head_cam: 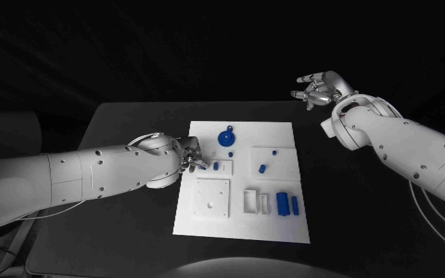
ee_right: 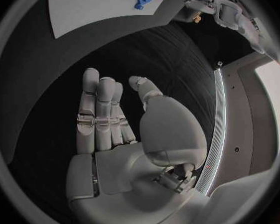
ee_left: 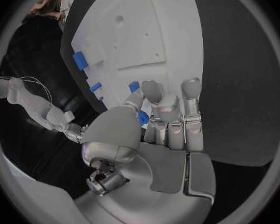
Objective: Assemble the parts on the task board
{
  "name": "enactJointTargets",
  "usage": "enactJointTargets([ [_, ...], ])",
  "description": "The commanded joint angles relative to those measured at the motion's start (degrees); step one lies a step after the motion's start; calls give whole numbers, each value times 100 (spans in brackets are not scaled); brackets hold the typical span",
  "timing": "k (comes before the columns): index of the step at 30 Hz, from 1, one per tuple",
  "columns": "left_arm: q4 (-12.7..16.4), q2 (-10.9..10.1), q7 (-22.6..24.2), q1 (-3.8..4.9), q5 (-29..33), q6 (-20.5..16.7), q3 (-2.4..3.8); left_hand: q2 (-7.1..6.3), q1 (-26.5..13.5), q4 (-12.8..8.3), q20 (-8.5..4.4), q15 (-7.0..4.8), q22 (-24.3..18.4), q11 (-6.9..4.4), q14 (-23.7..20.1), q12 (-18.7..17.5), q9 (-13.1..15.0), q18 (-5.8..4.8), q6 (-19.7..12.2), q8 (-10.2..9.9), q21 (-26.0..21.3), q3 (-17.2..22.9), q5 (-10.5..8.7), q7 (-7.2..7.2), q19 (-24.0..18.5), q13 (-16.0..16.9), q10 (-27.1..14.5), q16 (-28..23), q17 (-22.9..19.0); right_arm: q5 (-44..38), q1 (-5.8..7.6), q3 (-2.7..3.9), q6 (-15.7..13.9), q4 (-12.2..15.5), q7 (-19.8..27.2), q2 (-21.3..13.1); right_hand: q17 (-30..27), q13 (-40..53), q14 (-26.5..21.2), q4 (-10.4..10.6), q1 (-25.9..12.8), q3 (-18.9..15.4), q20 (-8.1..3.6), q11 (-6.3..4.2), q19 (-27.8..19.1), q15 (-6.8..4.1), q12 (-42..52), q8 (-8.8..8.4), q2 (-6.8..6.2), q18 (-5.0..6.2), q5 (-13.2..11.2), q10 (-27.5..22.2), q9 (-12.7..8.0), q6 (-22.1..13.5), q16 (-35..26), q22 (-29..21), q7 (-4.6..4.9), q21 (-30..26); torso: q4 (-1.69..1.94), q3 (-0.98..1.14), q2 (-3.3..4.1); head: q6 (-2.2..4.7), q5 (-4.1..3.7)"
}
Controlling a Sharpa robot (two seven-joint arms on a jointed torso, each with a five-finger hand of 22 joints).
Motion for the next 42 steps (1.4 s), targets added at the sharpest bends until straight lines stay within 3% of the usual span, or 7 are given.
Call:
enactJointTargets([
  [1,-3,20,-4,-24,-104,102,0,57,24,-63,15,7,186,-18,25,-12,1414,-25,310,15,6,95,3,-288,23,-11,232,-19,-3,-19,-1,2,21,2,-8,3,12,-15,34,36,14,-6,0,7,53,-13,28,-9,-48,8,10,26,1,-45,-33,-8,8,-21,0,-2,2,-2,-5],
  [18,-51,27,-62,-96,-133,-62,0,57,20,-61,16,7,186,-18,28,-7,1400,-23,314,11,10,98,3,-288,26,-12,234,-17,-1,-19,-3,2,29,-12,-5,8,12,-15,34,36,14,-6,0,7,53,-13,28,-9,-48,8,10,26,1,-45,-33,-8,8,-21,1,-1,0,-7,-9],
  [28,213,-147,53,-111,-144,-619,2,52,24,-85,15,0,212,-31,46,44,1403,-16,349,41,122,111,41,-301,67,-11,242,41,45,-19,-7,2,32,-15,-6,-15,12,-15,34,36,14,-6,0,7,53,-13,28,-9,-48,8,10,26,1,-45,-33,-8,8,-21,-2,-4,2,-10,-13],
  [42,627,-416,437,-209,-19,-1801,4,22,70,-81,11,-11,219,-43,42,74,1360,-1,398,38,198,104,56,-313,75,-57,246,28,-23,-19,-14,2,31,-14,-12,-60,28,-41,39,43,3,-5,-1,6,55,-14,53,-9,-44,8,19,23,2,-36,-44,-1,7,-26,-2,1,-1,-22,-11],
])
